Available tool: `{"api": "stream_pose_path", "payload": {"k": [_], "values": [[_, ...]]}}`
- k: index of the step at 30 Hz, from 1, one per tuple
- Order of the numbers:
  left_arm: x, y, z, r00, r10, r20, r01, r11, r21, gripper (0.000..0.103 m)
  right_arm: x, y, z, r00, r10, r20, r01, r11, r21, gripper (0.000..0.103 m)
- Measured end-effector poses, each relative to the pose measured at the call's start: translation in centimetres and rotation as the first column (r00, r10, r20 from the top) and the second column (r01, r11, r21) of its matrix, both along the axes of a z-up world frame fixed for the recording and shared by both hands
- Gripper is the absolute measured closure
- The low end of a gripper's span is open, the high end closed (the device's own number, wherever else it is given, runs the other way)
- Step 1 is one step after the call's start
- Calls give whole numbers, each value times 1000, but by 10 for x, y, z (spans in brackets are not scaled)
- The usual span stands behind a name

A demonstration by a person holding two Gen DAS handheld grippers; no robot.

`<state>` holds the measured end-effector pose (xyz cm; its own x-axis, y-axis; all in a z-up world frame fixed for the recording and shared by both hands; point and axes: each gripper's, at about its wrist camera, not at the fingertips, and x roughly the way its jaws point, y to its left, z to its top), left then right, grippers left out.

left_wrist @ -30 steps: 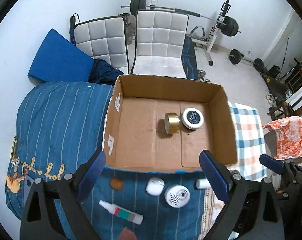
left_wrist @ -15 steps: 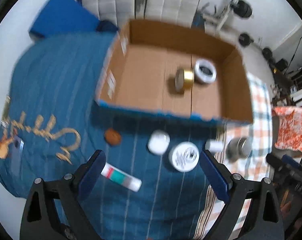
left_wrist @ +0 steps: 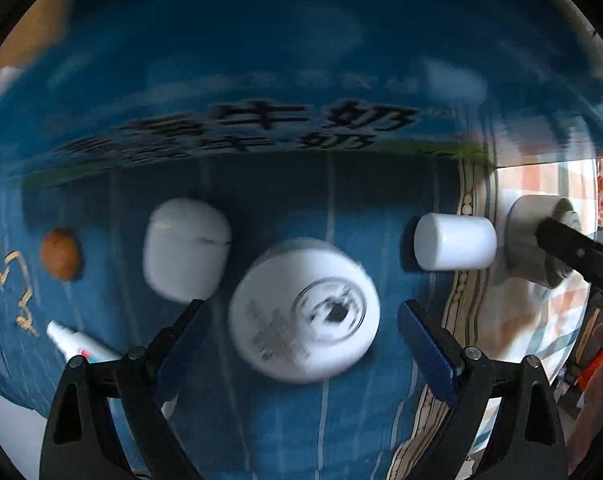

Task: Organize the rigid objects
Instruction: 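Grasp the white cream jar with the left tool while the right tool grasps the silver mesh tin, then carry both items into the box and open both tools to release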

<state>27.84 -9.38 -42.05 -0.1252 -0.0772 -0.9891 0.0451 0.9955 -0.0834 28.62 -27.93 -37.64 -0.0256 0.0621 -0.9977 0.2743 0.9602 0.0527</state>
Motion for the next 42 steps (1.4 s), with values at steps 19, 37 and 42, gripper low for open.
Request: {"api": "stream_pose_path", "payload": {"k": [19,37,42], "values": [[-78,-5,-26,999,-36,-17,37,999,18,28,-81,43,-47,980,105,-169,-101,994,34,29],[-99,-27,-16,998,-61,34,60,997,40,37,-87,72,-50,975,117,-189,-127,991,-39,30],[-99,-24,10,995,-52,81,50,998,24,37,-93,80,-31,978,128,-167,-133,991,-23,30]]}}
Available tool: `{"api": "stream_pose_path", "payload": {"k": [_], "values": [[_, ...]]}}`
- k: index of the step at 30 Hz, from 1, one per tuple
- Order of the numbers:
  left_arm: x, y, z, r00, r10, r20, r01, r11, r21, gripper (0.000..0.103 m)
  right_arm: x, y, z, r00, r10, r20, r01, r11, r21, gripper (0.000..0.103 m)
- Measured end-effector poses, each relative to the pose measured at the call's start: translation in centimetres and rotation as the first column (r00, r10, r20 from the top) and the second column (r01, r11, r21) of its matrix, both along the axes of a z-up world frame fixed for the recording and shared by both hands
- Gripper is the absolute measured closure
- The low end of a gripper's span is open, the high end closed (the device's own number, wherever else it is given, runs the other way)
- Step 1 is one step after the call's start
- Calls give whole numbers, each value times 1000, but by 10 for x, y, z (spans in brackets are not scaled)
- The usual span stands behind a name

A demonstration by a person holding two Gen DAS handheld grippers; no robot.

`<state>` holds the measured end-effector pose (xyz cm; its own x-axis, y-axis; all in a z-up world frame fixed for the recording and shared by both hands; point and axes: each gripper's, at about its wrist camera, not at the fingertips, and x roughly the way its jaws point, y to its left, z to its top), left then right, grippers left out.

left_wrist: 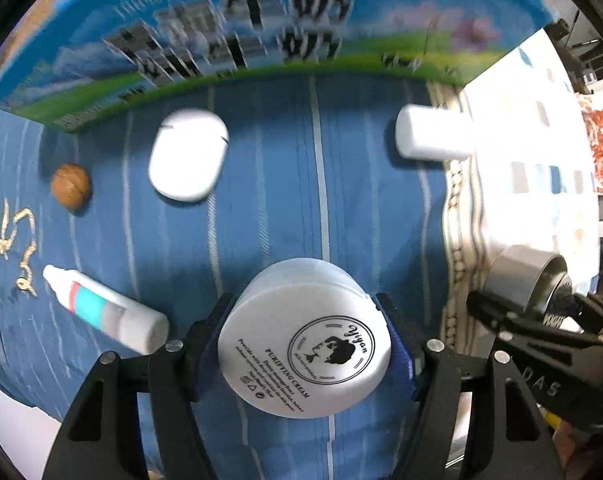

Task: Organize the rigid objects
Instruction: 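Carry both items into the box and open both tools to release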

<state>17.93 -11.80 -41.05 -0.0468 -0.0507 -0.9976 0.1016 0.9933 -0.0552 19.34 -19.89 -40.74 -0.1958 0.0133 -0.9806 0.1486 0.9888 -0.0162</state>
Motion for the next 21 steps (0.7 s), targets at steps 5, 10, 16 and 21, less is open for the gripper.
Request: {"api": "stream_pose_path", "payload": {"k": [5,10,16,21], "values": [[-6,4,39,997,6,71,-4,1000,-29,37,-6,10,40,998,12,59,-14,999,33,30],[-1,16,93,988,3,158,6,998,-60,37,-5,40,101,987,40,159,-47,998,44,30],[16,39,164,960,12,280,14,996,-88,37,-4,34,168,961,65,270,-84,995,60,30],[19,50,203,934,20,356,16,995,-96,37,2,32,205,935,83,344,-112,992,65,30]]}}
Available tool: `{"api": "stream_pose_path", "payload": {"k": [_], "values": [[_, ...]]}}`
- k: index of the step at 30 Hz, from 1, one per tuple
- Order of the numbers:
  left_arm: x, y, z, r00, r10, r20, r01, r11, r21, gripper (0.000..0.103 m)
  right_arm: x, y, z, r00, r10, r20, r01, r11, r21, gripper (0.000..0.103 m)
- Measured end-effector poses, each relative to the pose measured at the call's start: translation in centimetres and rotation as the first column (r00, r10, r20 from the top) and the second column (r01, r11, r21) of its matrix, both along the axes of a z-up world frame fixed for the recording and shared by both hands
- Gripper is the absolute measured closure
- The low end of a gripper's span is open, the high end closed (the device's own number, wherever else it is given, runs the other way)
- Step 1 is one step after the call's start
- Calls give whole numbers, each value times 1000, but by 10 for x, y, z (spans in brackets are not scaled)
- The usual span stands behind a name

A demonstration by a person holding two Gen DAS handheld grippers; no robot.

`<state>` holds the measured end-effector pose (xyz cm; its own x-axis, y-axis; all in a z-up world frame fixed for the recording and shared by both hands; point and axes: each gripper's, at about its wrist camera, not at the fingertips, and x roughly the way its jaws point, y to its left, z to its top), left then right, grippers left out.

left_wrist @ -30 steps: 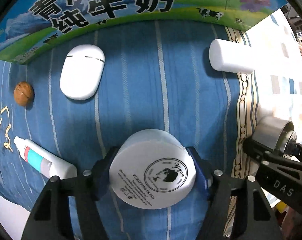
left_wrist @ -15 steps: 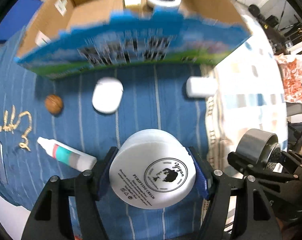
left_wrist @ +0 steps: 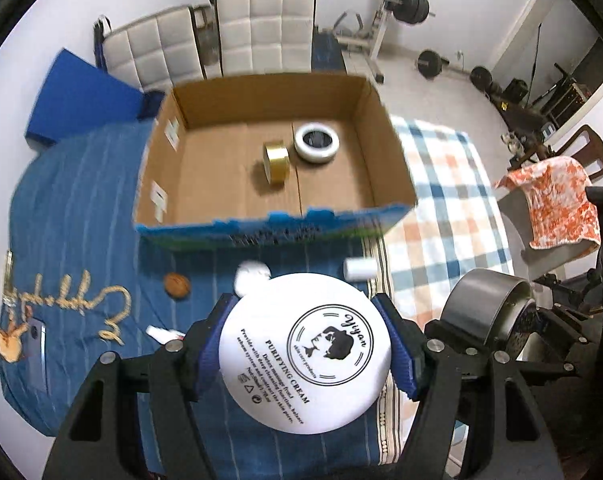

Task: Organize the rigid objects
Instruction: 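Carry both items into the box and open both tools to release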

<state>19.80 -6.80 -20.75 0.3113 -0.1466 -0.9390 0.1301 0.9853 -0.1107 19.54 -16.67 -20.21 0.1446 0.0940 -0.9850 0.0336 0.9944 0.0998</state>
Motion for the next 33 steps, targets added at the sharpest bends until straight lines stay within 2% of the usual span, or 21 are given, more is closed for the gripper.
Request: {"api": "stream_pose_path", "payload": {"k": [8,22,27,33], "values": [[-2,18,33,997,32,68,-32,999,-9,37,5,1,36,997,6,76,-6,1000,-6,30],[3,38,51,994,67,89,-64,997,-36,37,9,12,56,992,23,120,-28,999,40,30],[25,47,52,993,84,81,-80,995,-52,37,27,15,56,992,30,124,-37,998,53,30],[74,60,34,992,109,56,-107,993,-46,37,76,17,39,992,32,120,-37,998,44,30]]}}
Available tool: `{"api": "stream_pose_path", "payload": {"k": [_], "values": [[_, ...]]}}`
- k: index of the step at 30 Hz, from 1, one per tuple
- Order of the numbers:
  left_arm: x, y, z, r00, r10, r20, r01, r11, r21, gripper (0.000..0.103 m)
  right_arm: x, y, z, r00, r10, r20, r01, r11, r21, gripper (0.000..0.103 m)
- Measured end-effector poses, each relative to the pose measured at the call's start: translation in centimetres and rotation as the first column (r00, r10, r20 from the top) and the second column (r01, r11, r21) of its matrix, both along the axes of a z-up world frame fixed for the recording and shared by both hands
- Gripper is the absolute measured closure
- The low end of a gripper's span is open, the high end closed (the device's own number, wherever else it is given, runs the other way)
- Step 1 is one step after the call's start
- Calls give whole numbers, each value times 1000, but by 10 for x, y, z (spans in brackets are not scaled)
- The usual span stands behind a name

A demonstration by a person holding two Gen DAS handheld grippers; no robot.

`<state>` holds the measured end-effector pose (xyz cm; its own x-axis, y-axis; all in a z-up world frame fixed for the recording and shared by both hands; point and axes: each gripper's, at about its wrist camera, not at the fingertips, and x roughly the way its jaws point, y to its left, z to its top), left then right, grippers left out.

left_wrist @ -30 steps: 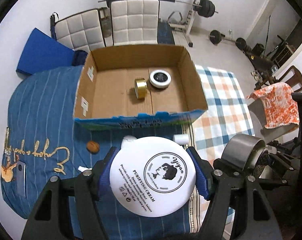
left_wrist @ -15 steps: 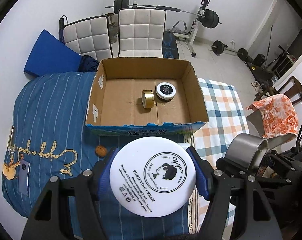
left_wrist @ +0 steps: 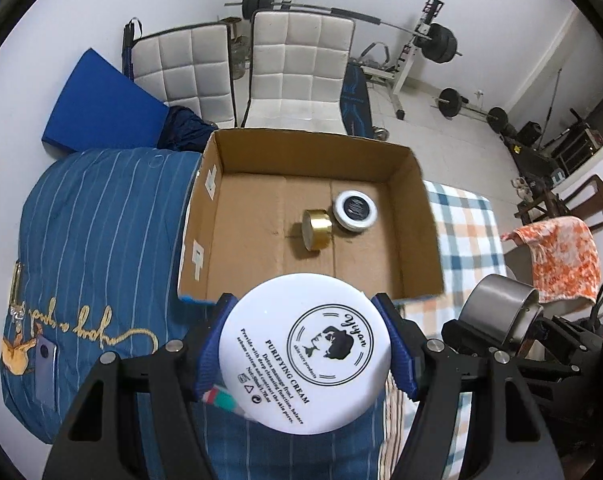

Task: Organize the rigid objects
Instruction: 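Carry both items into the box and open both tools to release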

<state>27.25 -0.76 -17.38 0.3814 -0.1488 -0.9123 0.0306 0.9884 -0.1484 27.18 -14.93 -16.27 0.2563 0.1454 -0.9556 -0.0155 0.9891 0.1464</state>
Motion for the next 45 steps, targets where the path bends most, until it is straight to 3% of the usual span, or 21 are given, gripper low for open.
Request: {"api": "stream_pose_path", "payload": {"k": [3,10,16,19,23,31,40,45], "values": [[27,5,-19,999,8,-34,-9,1000,-5,37,32,3,-19,1000,1,-17,-1,1000,-12,30],[94,13,-90,984,12,-180,-16,1000,-22,37,110,12,-98,991,-19,-131,15,1000,-27,30],[139,19,-164,945,20,-327,-29,999,-25,37,155,14,-177,967,-45,-251,29,997,-68,30],[154,23,-198,919,23,-394,-36,999,-26,37,170,14,-203,953,-54,-299,32,996,-80,30],[159,25,-222,900,23,-434,-34,999,-17,37,180,15,-226,932,-43,-361,20,998,-67,30],[152,28,-248,883,13,-470,-28,999,-24,36,184,13,-255,903,-36,-427,16,999,-50,30],[162,31,-241,875,22,-483,-38,999,-22,36,185,21,-267,898,-21,-439,-9,998,-65,29],[164,31,-231,873,29,-488,-53,998,-34,36,184,27,-260,903,24,-429,-22,1000,10,24]]}}
